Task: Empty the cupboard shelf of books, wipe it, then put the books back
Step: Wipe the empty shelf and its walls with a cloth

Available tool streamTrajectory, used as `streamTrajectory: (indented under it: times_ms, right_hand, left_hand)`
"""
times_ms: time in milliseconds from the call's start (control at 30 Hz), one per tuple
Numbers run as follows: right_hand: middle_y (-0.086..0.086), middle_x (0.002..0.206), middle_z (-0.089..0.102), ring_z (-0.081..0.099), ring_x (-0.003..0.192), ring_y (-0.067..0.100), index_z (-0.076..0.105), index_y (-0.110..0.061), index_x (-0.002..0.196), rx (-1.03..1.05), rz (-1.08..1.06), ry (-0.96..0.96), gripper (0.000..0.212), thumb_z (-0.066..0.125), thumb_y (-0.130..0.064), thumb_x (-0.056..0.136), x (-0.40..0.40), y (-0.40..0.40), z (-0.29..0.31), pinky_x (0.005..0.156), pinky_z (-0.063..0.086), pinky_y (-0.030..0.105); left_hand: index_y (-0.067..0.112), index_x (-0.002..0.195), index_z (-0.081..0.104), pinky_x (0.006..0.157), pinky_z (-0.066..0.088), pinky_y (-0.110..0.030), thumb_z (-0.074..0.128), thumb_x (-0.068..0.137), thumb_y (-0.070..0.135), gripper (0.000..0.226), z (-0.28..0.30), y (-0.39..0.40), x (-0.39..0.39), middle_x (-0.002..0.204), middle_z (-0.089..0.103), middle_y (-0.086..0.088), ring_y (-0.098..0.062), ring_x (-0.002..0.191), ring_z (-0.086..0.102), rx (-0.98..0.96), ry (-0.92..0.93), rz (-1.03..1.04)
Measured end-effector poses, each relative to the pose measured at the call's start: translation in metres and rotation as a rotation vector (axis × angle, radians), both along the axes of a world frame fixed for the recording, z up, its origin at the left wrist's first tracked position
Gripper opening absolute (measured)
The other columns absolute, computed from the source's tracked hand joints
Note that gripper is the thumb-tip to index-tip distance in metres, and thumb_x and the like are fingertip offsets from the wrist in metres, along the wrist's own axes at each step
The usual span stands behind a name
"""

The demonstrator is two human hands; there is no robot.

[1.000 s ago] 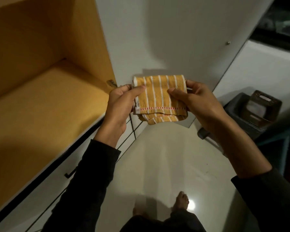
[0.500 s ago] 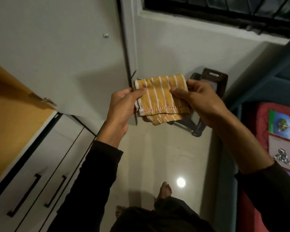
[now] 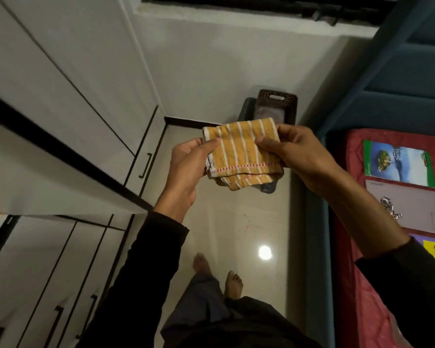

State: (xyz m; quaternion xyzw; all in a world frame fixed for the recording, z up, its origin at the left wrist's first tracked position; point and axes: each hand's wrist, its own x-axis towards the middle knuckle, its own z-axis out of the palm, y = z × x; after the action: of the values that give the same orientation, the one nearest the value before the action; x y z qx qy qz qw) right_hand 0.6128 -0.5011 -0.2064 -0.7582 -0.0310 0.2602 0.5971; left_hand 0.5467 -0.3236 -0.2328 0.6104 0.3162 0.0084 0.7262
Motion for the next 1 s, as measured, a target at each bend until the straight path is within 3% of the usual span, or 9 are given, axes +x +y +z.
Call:
streamTrajectory:
  times_ms: [333,567,667,833,933,1000]
  right_hand:
    - [-0.001,0.101,0.072,0.072,0.082,0.007,0.063,-0.015,0.117,-0.062,-0.166,0.022,0.022,0.058,-0.021,0.096,0.099,-0.015,-0.046,0.065,0.055,0.016]
    - [-0.002,0.102,0.072,0.072,0.086,0.009,0.064,-0.014,0.116,-0.118,-0.299,0.087,0.022,0.058,-0.022,0.096,0.160,-0.025,-0.088,0.076,0.059,0.024]
    - [-0.002,0.104,0.072,0.071,0.090,0.011,0.065,-0.015,0.114,-0.132,-0.345,0.120,0.021,0.058,-0.023,0.097,0.183,-0.036,-0.103,0.083,0.058,0.028]
    - [-0.006,0.103,0.069,0.069,0.087,0.005,0.063,-0.018,0.114,-0.161,-0.385,0.135,0.018,0.056,-0.023,0.097,0.230,-0.059,-0.128,0.068,0.055,0.016]
    - [-0.007,0.102,0.068,0.068,0.084,0.004,0.062,-0.018,0.115,-0.172,-0.399,0.153,0.019,0.056,-0.024,0.098,0.263,-0.071,-0.150,0.062,0.054,0.012]
    - [-0.005,0.108,0.068,0.068,0.090,0.007,0.061,-0.016,0.117,-0.187,-0.403,0.155,0.022,0.056,-0.024,0.098,0.285,-0.076,-0.173,0.067,0.056,0.015]
  left_hand:
    - [0.014,0.105,0.071,0.077,0.058,-0.029,0.060,0.096,0.025,0.018,-0.041,-0.010,0.129,0.096,0.076,-0.001,-0.014,0.085,0.073,0.059,0.075,-0.137]
    - [0.016,0.108,0.069,0.071,0.058,-0.028,0.060,0.095,0.019,0.016,-0.077,-0.022,0.209,0.093,0.075,0.002,-0.013,0.082,0.073,0.041,0.196,-0.224]
    - [0.014,0.118,0.067,0.072,0.059,-0.032,0.063,0.091,0.015,0.027,-0.095,-0.032,0.237,0.100,0.075,-0.002,-0.018,0.086,0.073,0.032,0.230,-0.248]
    - [0.009,0.125,0.059,0.073,0.059,-0.034,0.064,0.086,-0.001,0.041,-0.123,-0.055,0.287,0.103,0.073,-0.005,-0.020,0.085,0.072,-0.001,0.217,-0.233]
    - [0.015,0.123,0.055,0.061,0.056,-0.025,0.065,0.084,-0.005,0.045,-0.144,-0.071,0.318,0.103,0.070,-0.004,-0.015,0.080,0.071,0.039,0.179,-0.205]
    - [0.016,0.117,0.053,0.056,0.053,-0.016,0.067,0.082,-0.006,0.044,-0.165,-0.081,0.337,0.100,0.067,-0.003,-0.010,0.078,0.068,0.135,0.143,-0.186]
